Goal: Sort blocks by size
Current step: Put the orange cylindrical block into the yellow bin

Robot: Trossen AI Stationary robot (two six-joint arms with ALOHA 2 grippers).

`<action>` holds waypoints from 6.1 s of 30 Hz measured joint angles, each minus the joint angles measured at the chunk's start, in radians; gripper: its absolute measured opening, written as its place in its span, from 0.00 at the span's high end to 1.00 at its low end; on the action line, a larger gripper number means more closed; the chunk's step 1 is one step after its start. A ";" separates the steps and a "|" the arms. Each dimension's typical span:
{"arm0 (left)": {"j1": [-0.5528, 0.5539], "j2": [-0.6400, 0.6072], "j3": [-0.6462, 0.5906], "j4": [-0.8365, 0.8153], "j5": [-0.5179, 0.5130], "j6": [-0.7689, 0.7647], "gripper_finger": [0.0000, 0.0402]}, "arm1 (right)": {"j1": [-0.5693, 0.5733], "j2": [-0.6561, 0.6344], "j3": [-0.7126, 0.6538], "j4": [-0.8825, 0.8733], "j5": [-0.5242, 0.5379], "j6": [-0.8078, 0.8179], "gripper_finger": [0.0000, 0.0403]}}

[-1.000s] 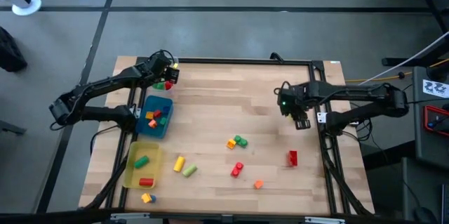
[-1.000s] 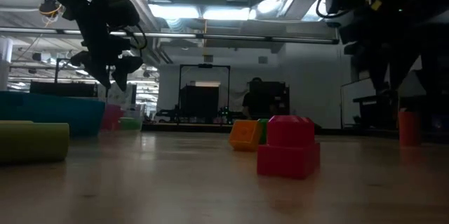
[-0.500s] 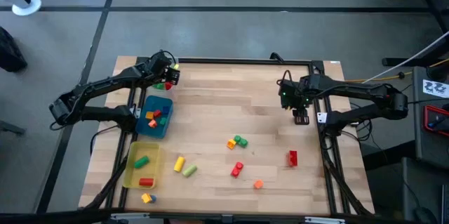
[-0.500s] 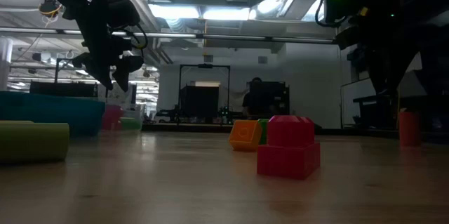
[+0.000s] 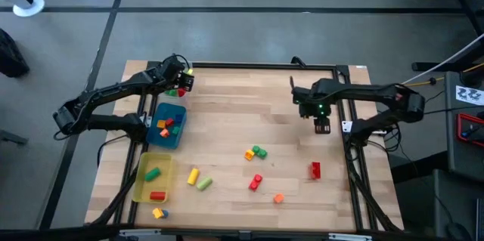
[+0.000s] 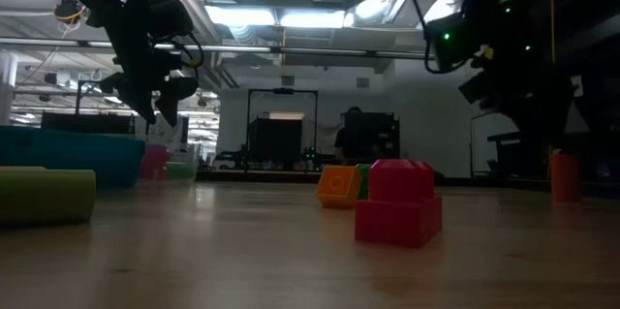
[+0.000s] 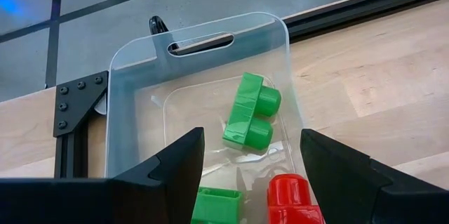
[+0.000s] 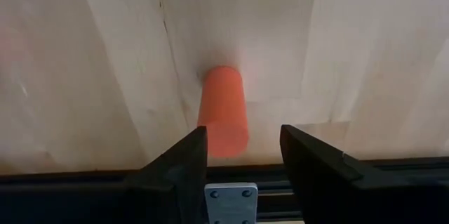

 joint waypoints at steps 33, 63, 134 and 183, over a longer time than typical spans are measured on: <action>0.000 0.000 0.000 -0.001 0.000 -0.001 0.45 | 0.000 0.217 0.000 -0.005 -0.020 -0.026 0.55; -0.019 0.000 0.000 0.035 0.046 0.008 0.45 | 0.001 0.310 0.003 -0.012 -0.046 -0.117 0.66; -0.612 0.352 0.000 0.853 0.569 0.185 0.45 | 0.297 0.325 0.326 1.004 -0.028 -0.327 0.66; -0.719 -0.185 0.000 -0.072 1.141 -0.460 0.69 | 0.309 0.287 0.628 0.472 0.020 -0.460 0.33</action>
